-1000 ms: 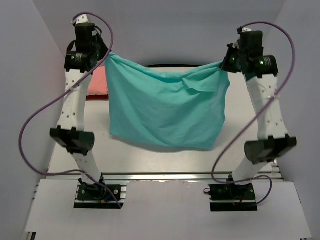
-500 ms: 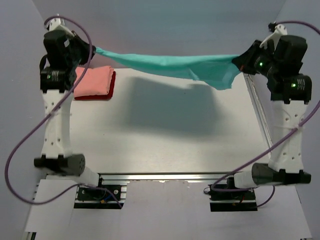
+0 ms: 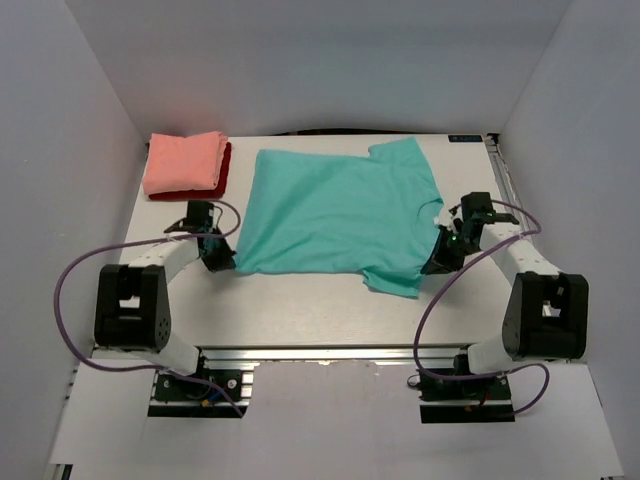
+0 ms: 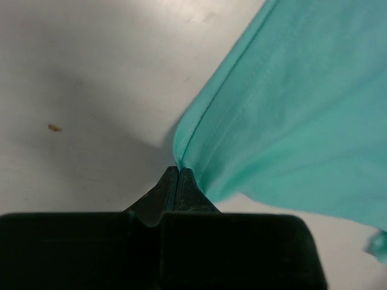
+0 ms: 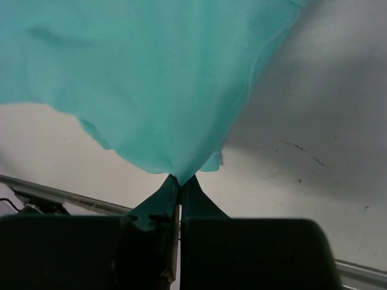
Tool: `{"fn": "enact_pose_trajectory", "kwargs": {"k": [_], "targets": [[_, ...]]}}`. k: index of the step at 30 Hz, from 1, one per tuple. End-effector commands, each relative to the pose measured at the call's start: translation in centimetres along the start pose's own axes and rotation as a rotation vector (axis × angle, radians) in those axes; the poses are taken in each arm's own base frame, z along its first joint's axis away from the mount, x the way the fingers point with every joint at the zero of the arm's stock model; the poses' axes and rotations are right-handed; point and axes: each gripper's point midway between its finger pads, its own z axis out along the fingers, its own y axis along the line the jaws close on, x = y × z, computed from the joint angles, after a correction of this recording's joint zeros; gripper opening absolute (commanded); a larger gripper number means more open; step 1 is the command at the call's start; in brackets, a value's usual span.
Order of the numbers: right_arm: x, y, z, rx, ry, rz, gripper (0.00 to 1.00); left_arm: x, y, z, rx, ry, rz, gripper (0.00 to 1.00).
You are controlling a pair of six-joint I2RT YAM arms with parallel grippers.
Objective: Fold and stack the t-shirts
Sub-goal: Flatten out the tshirt
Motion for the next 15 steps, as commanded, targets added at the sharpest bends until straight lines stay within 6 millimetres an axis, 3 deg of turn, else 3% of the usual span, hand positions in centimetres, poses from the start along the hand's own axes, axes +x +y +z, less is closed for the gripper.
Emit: {"fn": "enact_pose_trajectory", "kwargs": {"k": [1, 4, 9, 11, 14, 15], "targets": [[-2.2, 0.8, -0.1, -0.01, -0.085, -0.029, 0.0, 0.2, -0.9, 0.7, 0.007, -0.039, 0.049, 0.0], [-1.6, -0.1, 1.3, 0.016, -0.037, -0.015, 0.0, 2.4, 0.2, 2.7, -0.036, 0.014, 0.052, 0.0], [-2.6, -0.4, 2.1, 0.028, -0.057, -0.025, 0.0, 2.9, 0.1, 3.7, -0.037, 0.004, 0.051, 0.0], [-3.9, -1.1, 1.7, 0.089, -0.108, -0.031, 0.13, 2.6, 0.3, 3.6, -0.055, -0.013, 0.047, 0.0], [-6.9, -1.1, -0.6, 0.159, -0.227, -0.038, 0.49, 2.2, 0.9, 3.2, -0.088, -0.038, 0.043, 0.0], [-7.2, -1.1, -1.2, 0.17, -0.246, -0.036, 0.53, 2.0, 0.8, 2.9, -0.089, -0.046, 0.046, 0.0]]}}
